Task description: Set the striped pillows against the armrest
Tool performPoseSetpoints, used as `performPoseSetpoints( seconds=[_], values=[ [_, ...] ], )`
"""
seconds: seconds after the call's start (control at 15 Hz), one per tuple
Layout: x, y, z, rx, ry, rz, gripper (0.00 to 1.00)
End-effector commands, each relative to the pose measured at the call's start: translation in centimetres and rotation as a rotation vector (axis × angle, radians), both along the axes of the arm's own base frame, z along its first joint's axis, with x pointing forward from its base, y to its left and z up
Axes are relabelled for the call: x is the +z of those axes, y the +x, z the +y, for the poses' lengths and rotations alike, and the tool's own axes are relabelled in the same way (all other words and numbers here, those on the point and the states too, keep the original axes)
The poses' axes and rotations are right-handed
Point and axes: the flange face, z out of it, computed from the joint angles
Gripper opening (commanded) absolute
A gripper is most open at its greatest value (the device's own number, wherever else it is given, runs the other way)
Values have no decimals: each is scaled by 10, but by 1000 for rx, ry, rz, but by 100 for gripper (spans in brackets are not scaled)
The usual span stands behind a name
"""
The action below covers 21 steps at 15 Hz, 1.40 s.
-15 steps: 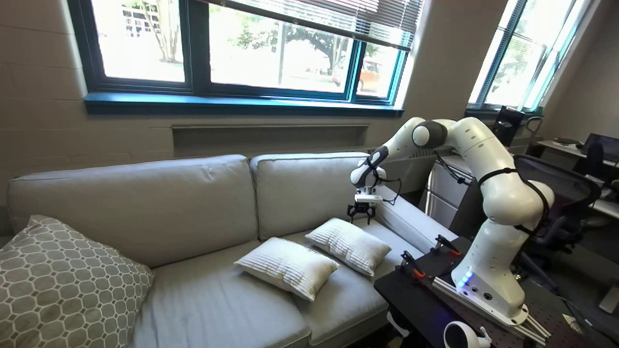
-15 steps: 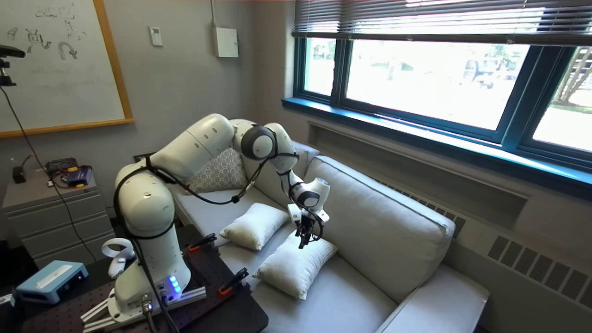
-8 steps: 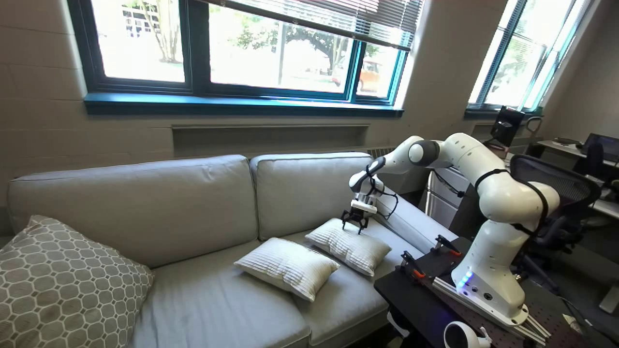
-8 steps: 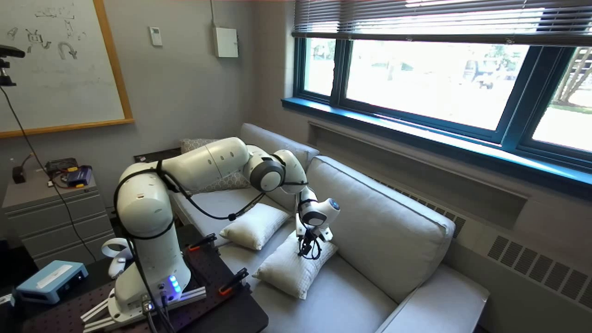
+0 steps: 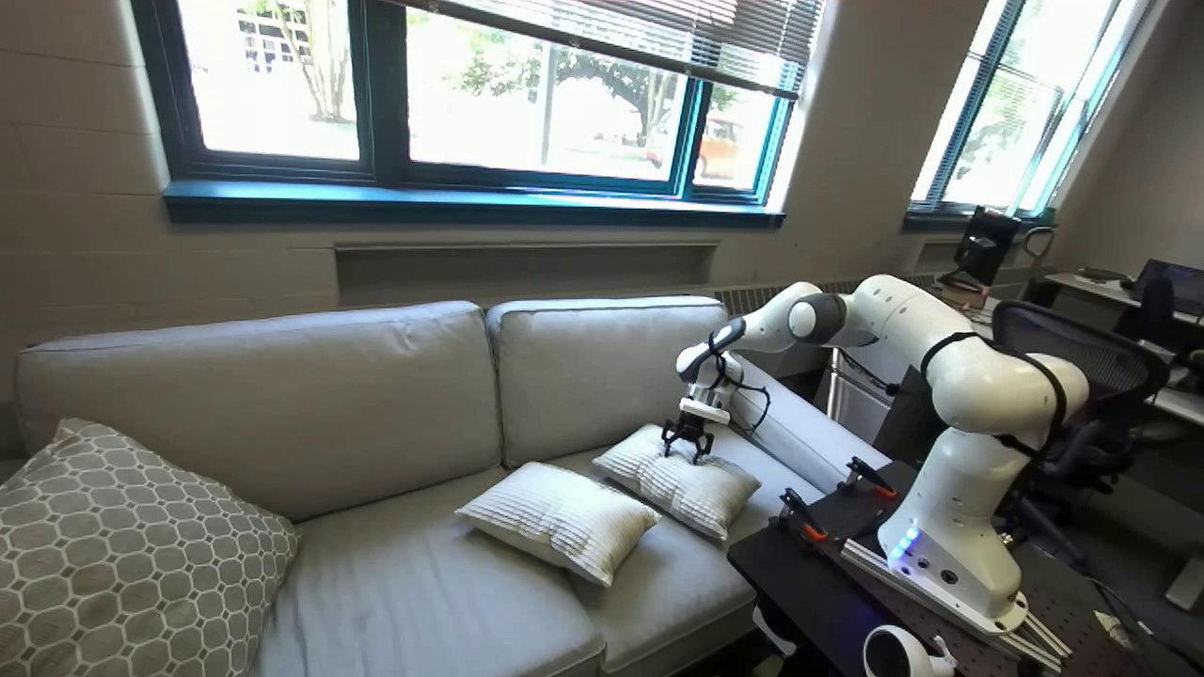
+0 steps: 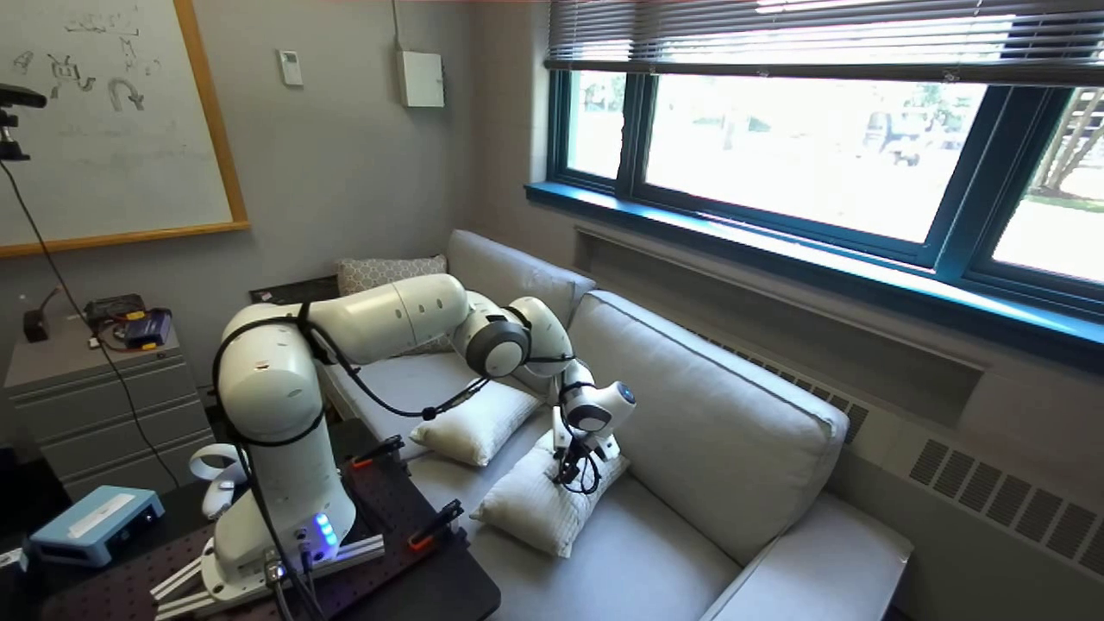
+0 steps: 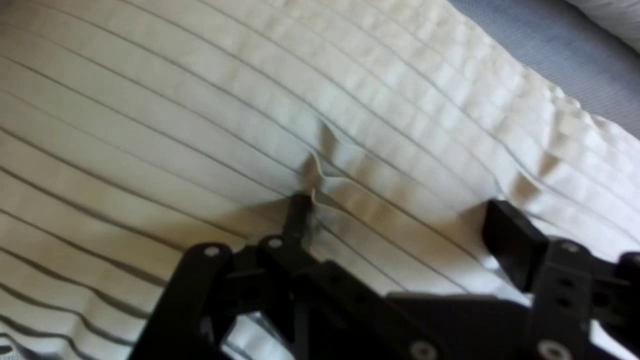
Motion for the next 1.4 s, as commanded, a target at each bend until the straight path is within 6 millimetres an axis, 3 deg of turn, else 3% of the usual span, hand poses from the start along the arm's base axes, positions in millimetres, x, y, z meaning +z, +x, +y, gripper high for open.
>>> performPoseSetpoints(
  seconds=[0.0, 0.47, 0.67, 0.93, 1.33],
  values=[
    [-9, 8, -3, 38, -26, 11, 57],
    [20, 27, 2, 87, -99, -27, 5],
    [42, 37, 12, 104, -155, -66, 0],
    [71, 48, 24, 158, -249, -128, 4],
    [115, 45, 30, 190, -428, -207, 4]
  ],
)
